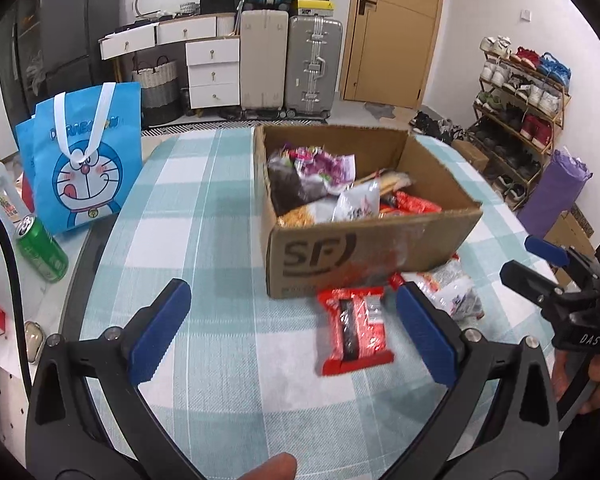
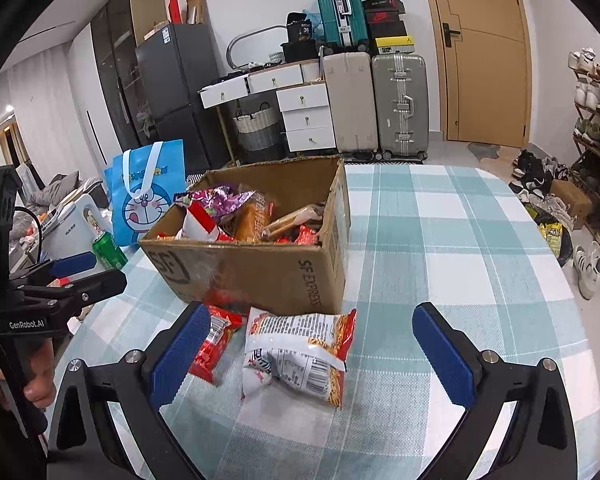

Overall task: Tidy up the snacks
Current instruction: 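Move both tools back to the last two snacks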

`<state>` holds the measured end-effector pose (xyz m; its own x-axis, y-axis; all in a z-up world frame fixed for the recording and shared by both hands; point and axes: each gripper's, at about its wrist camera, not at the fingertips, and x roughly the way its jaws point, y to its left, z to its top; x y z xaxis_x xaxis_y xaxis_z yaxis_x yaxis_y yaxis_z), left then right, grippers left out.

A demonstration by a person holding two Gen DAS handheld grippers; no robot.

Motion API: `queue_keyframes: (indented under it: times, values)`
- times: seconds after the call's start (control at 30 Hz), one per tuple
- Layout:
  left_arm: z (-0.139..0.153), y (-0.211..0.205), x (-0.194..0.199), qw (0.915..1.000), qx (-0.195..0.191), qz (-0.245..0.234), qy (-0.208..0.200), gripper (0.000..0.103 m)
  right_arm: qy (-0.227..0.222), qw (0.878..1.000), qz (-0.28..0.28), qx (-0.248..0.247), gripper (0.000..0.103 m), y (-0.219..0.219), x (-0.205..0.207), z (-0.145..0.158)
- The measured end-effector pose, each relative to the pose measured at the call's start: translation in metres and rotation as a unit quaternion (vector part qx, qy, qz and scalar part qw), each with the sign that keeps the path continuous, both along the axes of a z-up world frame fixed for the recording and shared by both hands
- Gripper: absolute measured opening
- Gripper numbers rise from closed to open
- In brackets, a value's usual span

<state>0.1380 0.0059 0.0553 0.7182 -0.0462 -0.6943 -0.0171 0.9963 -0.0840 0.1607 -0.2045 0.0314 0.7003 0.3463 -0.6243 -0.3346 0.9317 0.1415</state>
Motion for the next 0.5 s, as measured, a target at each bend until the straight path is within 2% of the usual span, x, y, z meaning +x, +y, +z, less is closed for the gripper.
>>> queue_keyframes:
  times: [0.5]
  values:
    - [-0.032,-0.016,0.003,0.9993,0.001,-0.006,0.038,0.102,0.031,0.999,0.014,-0.018,0.102,0.008,0.004,-0.02]
